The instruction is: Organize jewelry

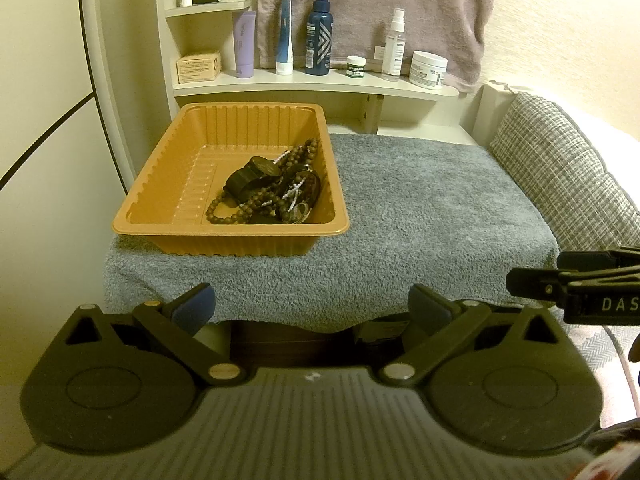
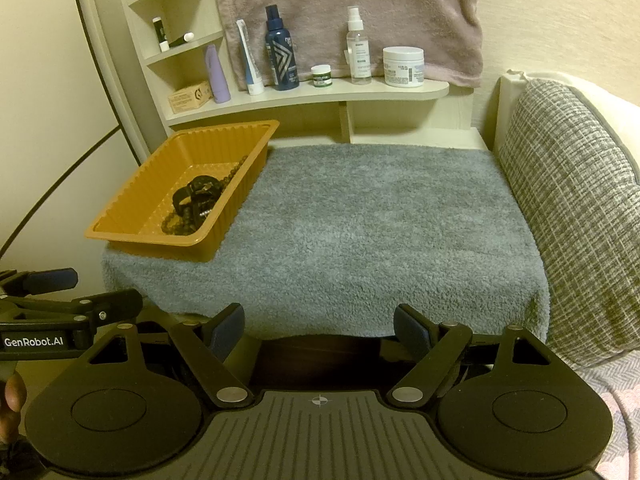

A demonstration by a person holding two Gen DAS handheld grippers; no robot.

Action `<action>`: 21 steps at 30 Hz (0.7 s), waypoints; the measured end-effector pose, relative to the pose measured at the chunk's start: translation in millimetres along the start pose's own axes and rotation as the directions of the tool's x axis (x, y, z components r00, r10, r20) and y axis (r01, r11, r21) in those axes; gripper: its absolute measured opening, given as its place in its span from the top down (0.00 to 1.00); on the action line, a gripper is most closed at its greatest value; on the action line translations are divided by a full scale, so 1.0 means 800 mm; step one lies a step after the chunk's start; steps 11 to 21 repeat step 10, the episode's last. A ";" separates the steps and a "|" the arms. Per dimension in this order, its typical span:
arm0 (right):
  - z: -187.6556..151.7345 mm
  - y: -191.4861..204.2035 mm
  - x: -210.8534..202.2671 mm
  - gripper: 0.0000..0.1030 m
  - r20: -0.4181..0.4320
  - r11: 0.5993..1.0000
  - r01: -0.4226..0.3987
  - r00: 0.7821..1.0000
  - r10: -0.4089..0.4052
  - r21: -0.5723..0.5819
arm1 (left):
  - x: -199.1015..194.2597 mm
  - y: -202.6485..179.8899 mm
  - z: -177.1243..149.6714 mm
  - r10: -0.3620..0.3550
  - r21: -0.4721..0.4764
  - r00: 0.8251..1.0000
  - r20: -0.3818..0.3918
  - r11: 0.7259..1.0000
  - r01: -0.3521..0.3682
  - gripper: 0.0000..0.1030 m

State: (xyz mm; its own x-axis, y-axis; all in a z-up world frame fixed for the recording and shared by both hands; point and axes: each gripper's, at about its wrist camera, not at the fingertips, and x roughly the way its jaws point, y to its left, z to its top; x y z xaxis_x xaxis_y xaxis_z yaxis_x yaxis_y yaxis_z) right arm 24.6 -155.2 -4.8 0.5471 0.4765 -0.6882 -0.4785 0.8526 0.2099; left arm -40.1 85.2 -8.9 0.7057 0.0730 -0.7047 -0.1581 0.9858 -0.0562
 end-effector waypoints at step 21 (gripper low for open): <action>0.000 0.001 0.000 0.21 0.002 1.000 0.000 1.000 0.000 0.001 | -0.001 0.001 -0.002 0.000 -0.006 1.000 0.005 1.000 0.000 0.01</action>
